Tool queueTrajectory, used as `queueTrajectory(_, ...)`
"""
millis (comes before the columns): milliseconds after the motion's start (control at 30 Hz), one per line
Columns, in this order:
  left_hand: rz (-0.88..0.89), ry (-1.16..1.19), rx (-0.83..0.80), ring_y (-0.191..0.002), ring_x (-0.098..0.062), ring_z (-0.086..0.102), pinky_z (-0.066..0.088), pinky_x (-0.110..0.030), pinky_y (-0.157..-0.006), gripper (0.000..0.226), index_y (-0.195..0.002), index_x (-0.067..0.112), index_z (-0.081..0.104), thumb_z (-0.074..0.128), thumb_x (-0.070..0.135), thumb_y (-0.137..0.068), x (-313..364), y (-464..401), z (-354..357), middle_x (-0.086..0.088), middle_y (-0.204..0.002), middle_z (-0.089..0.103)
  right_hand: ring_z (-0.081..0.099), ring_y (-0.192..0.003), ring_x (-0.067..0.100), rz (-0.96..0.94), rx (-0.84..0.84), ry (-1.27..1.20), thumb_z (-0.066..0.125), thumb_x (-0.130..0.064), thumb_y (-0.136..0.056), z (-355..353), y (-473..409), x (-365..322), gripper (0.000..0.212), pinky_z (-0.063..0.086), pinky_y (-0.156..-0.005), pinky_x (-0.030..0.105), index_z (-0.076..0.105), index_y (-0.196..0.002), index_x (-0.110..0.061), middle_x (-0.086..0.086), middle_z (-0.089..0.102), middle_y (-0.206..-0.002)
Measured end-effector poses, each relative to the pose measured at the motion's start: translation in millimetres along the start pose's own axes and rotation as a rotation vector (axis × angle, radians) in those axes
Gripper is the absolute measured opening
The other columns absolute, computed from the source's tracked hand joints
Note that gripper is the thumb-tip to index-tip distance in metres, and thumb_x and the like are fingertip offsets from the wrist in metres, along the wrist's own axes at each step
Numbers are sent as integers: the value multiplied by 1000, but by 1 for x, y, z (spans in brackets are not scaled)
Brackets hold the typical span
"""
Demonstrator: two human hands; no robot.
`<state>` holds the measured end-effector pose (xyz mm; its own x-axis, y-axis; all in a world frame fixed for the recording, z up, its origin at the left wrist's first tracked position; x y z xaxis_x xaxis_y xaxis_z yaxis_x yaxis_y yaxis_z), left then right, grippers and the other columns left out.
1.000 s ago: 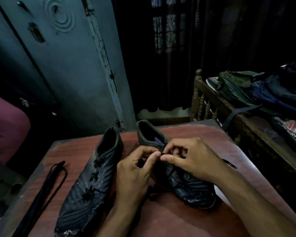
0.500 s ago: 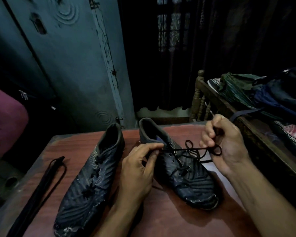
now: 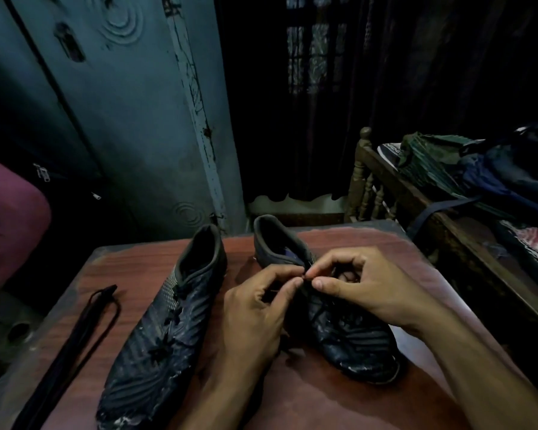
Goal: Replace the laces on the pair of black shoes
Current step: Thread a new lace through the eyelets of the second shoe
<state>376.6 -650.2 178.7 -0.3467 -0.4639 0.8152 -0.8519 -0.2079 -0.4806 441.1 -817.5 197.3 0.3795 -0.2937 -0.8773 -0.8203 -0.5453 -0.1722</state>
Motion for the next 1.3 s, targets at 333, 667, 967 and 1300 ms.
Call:
queueTrajectory(333, 58, 2, -79, -93, 1, 72, 54, -19, -80, 20, -103, 26, 79, 71, 9, -94, 1, 2, 9, 20, -98, 76, 62, -62, 1, 7, 1, -97, 80, -15, -85, -4, 0, -1, 6, 46, -55, 15, 74, -82, -16, -4, 72, -72)
queueTrajectory(667, 149, -364, -134, -138, -5, 36, 20, -14, -116, 59, -152, 39, 43, 59, 40, -95, -13, -2, 12, 18, -156, 40, 61, -59, 17, 43, 229, -298, 65, 13, -89, -33, 0, 16, 19, 50, -46, 26, 57, -83, -4, 12, 70, -80)
queueTrajectory(967, 111, -482, -204, -128, -12, 32, 17, -12, -106, 60, -145, 44, 49, 64, 40, -87, -14, -2, 11, 14, -133, 36, 62, -57, 14, 61, 107, -22, 68, 4, -89, -18, -2, 18, 26, 50, -55, 28, 79, -84, -19, 4, 71, -66)
queueTrajectory(1300, 88, -386, -178, -114, -8, 42, 37, -19, -98, 29, -101, 41, 59, 79, 32, -81, -13, -6, 3, 23, -116, 42, 65, -72, 11, 71, -26, 250, 76, -31, -91, -6, -3, 23, 5, 48, -66, 22, 75, -86, -32, -2, 74, -80)
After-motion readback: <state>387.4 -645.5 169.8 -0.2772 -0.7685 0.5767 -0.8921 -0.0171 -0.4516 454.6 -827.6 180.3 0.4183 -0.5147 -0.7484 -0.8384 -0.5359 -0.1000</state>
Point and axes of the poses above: each hand's wrist, its own y-axis away from the middle knuckle, its own z-axis out of the palm, x = y × z, the point moved 6 cm from there along -y, towards the middle knuckle
